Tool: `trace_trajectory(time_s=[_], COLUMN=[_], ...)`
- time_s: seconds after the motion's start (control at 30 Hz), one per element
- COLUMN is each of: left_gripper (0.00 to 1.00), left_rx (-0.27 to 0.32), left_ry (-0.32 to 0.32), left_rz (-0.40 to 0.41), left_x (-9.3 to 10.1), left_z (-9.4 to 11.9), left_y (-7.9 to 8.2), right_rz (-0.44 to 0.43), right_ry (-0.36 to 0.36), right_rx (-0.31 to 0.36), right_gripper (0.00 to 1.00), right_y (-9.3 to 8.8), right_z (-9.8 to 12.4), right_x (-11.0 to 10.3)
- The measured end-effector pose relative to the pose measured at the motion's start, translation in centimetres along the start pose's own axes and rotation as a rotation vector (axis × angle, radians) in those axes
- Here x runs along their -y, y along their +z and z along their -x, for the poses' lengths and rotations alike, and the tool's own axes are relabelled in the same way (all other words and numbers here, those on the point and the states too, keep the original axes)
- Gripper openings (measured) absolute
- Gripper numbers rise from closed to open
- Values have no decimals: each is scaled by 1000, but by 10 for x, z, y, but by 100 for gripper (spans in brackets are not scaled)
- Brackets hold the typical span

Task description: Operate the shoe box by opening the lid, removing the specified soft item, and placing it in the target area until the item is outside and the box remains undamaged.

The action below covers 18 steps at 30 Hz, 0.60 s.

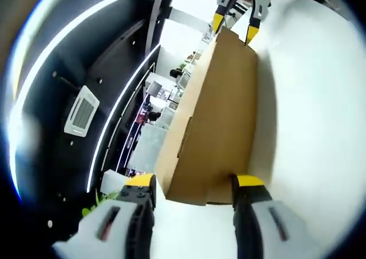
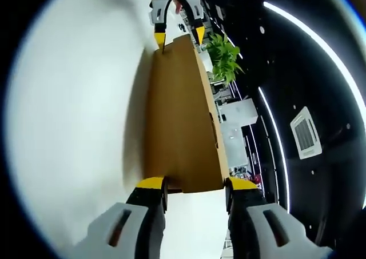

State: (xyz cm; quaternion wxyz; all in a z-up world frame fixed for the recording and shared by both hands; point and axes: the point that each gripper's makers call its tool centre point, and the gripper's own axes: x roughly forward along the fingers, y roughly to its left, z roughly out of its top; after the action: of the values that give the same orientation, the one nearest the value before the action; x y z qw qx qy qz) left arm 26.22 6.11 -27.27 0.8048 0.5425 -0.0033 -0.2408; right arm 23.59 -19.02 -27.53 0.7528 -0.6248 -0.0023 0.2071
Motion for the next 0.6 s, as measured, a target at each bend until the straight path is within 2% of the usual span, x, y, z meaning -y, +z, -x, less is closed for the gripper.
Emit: trace_trajectory(time_s=[0.4,0.6], left_gripper=[47,46], left_rx=[-6,1], left_ry=[-6,16], left_rz=[24,-31], left_x=[3,5], left_z=[1,2], left_y=[2,4], right_rz=[5,19], right_ry=[-8,-19], right_rx=[0,-2], right_gripper=[39,36], right_y=[0,1], right_z=[1,4], right_x=[1,3])
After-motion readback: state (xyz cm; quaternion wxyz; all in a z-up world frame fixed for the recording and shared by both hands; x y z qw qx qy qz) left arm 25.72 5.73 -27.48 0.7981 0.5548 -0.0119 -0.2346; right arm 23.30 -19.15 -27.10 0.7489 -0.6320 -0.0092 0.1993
